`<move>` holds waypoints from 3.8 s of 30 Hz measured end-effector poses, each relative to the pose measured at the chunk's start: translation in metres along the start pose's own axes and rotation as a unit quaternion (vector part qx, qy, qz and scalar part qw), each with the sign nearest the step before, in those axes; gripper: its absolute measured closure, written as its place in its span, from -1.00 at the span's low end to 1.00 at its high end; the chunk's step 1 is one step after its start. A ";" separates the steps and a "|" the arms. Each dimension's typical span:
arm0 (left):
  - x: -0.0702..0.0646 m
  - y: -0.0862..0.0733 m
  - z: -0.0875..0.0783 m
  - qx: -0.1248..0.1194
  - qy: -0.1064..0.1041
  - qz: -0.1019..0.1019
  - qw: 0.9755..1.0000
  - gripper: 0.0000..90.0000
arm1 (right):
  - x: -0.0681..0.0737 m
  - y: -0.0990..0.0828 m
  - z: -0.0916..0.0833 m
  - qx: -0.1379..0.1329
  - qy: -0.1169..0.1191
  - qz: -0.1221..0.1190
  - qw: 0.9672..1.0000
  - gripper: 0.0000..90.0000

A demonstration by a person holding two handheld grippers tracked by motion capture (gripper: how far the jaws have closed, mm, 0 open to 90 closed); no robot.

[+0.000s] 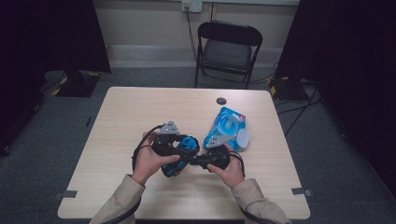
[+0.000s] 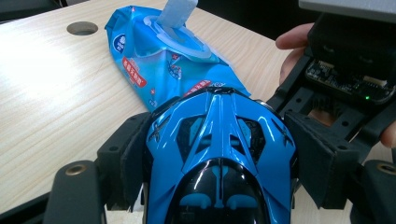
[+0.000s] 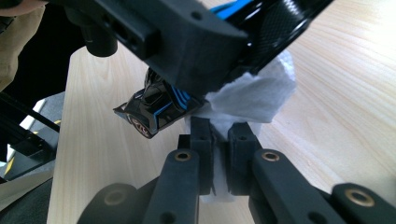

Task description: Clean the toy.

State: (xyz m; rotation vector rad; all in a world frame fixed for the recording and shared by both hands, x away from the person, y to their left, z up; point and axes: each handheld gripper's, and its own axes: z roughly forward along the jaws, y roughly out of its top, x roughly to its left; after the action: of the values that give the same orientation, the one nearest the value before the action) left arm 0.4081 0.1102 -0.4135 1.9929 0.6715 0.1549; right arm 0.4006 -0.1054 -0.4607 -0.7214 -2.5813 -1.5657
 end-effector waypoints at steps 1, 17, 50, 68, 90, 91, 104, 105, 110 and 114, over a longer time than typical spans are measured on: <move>0.000 0.000 0.000 -0.001 0.000 0.001 1.000 -0.42 | 0.000 -0.001 0.002 0.001 0.002 0.001 1.000 0.87; -0.001 0.001 0.003 -0.002 -0.003 -0.002 1.000 -0.42 | 0.002 -0.011 0.013 0.002 0.018 0.008 1.000 0.87; 0.007 -0.013 -0.011 0.005 -0.001 -0.010 1.000 -0.42 | -0.026 -0.002 -0.038 -0.020 -0.048 0.015 0.999 0.87; 0.010 -0.028 -0.009 0.022 0.000 -0.019 1.000 -0.42 | -0.035 0.004 -0.058 -0.047 -0.064 0.022 0.997 0.87; 0.005 -0.021 0.003 0.019 -0.015 -0.012 1.000 -0.42 | -0.027 0.003 -0.038 -0.037 -0.038 0.014 0.998 0.87; 0.005 -0.020 0.004 0.018 -0.015 -0.012 1.000 -0.42 | -0.027 0.003 -0.038 -0.037 -0.038 0.014 0.998 0.87; 0.002 -0.014 0.008 0.018 -0.021 -0.008 1.000 -0.42 | -0.020 -0.001 -0.022 -0.028 -0.020 0.011 0.999 0.87; 0.001 -0.013 0.008 0.017 -0.022 -0.010 1.000 -0.42 | -0.019 -0.002 -0.019 -0.027 -0.018 0.011 0.999 0.87; 0.001 -0.012 0.008 0.016 -0.022 -0.007 1.000 -0.42 | -0.017 -0.003 -0.014 -0.024 -0.013 0.010 1.000 0.87; 0.001 -0.011 0.007 0.015 -0.022 -0.007 1.000 -0.42 | -0.016 -0.003 -0.010 -0.028 -0.012 0.009 1.000 0.87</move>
State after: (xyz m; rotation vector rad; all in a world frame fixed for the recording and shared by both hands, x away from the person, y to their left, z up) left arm 0.4074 0.1092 -0.4265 2.0150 0.6630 0.0922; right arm 0.4116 -0.1215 -0.4628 -0.7701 -2.5493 -1.6394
